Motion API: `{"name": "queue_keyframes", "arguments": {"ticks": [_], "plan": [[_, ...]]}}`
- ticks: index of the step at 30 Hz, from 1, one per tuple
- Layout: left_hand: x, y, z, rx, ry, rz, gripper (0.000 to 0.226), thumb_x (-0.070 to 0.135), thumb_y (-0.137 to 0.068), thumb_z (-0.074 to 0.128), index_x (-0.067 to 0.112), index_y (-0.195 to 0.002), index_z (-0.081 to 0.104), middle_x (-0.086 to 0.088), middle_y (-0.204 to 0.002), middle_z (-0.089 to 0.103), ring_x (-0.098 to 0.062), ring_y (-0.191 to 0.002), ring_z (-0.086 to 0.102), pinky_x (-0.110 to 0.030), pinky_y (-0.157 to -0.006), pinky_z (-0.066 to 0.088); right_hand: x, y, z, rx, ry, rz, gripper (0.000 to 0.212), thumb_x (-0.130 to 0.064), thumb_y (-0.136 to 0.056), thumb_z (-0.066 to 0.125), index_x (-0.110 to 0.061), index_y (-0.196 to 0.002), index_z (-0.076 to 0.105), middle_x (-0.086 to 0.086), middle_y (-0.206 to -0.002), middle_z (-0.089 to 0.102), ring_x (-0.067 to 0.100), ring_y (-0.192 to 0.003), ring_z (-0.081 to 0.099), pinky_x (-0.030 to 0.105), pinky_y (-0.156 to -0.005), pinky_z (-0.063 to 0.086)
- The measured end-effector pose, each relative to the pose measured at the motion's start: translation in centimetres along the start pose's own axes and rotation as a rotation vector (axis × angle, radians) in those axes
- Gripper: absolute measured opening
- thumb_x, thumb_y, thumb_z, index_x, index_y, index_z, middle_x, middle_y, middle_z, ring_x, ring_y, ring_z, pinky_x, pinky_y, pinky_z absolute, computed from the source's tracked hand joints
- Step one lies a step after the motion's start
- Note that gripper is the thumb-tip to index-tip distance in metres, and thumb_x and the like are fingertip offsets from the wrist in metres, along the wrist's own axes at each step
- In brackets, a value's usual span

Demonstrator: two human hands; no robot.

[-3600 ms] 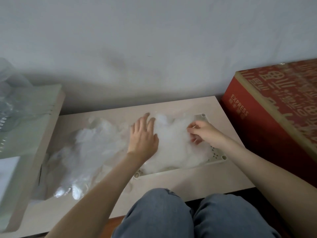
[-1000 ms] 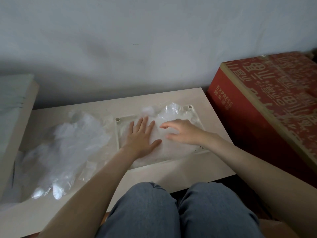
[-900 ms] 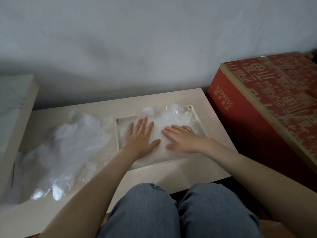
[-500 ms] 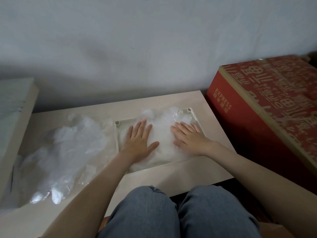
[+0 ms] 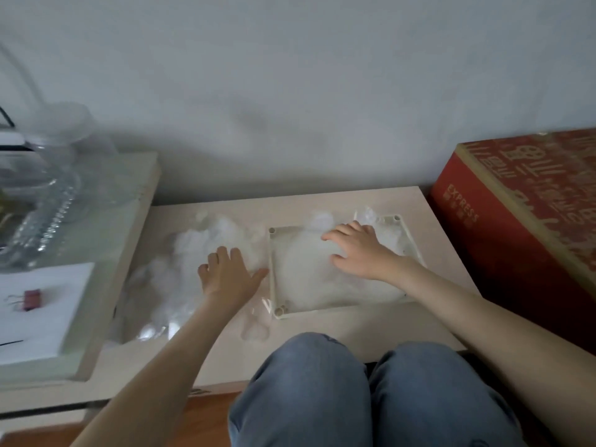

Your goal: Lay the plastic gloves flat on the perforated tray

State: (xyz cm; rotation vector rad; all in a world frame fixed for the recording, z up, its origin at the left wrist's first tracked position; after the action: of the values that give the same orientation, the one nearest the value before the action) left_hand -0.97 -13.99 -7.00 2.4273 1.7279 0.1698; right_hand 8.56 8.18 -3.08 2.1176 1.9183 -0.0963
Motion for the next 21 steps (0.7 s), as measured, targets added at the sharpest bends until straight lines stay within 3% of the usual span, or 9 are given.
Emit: {"name": "queue_keyframes", "arguments": {"ticks": [2,5,11,17,21], "plan": [[-1.3,0.4,0.9,-0.079,0.020,0.010,0.051,0.051,-0.094,0.044,0.013,-0.129,0.044,-0.009,-0.131,0.047,-0.028,-0.120,0.045,-0.037,-0.095,0.037,-1.6,-0.2,0.2,-0.054,-0.012,-0.041,0.045,-0.028,-0.096,0.045,-0.023,-0.140,0.039,-0.005,-0.143,0.038,0.018,-0.133,0.023,0.030,-0.103,0.015],[-2.4,0.9,0.3,-0.036,0.036,0.022,0.026,0.024,-0.096,0.042,0.012,-0.117,0.052,-0.010,-0.121,0.054,-0.028,-0.112,0.051,-0.035,-0.091,0.040,-3.6,-0.5,0.3,-0.125,-0.017,-0.089,0.046,-0.029,-0.096,0.044,-0.023,-0.141,0.039,-0.004,-0.146,0.037,0.018,-0.136,0.022,0.034,-0.106,0.017],[-4.7,0.8,-2.3,0.131,0.191,-0.004,0.038,0.022,-0.103,0.031,0.005,-0.099,0.065,-0.015,-0.105,0.066,-0.034,-0.101,0.060,-0.037,-0.084,0.045,-6.1,-1.3,-0.4,-0.203,-0.116,-0.093,0.044,-0.032,-0.096,0.048,-0.025,-0.138,0.043,-0.004,-0.145,0.040,0.017,-0.136,0.028,0.034,-0.108,0.023],[-6.8,0.9,-2.7,0.146,0.340,-0.066,0.024,0.009,-0.098,0.038,0.001,-0.102,0.060,-0.022,-0.103,0.066,-0.039,-0.099,0.060,-0.038,-0.075,0.044,-7.7,-1.9,0.0,-0.293,-0.208,-0.085,0.041,-0.031,-0.095,0.050,-0.022,-0.135,0.048,-0.002,-0.137,0.048,0.011,-0.121,0.047,0.024,-0.099,0.036],[-7.4,1.2,-3.7,0.236,0.508,-0.113,0.026,0.016,-0.100,0.036,0.001,-0.094,0.056,-0.025,-0.096,0.065,-0.042,-0.093,0.057,-0.039,-0.069,0.038,-8.7,-2.4,0.0,-0.267,-0.315,-0.077,0.040,-0.030,-0.094,0.053,-0.021,-0.133,0.051,-0.004,-0.131,0.054,0.009,-0.115,0.051,0.018,-0.091,0.036]]}}
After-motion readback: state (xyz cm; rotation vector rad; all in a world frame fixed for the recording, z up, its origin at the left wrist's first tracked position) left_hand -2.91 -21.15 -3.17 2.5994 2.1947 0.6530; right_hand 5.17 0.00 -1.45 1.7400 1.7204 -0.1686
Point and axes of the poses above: each hand's wrist, its own y-axis away from the middle knuckle, its own z-axis out of the palm, x = y × z, the point moved 4 cm from there along -y, towards the middle knuckle
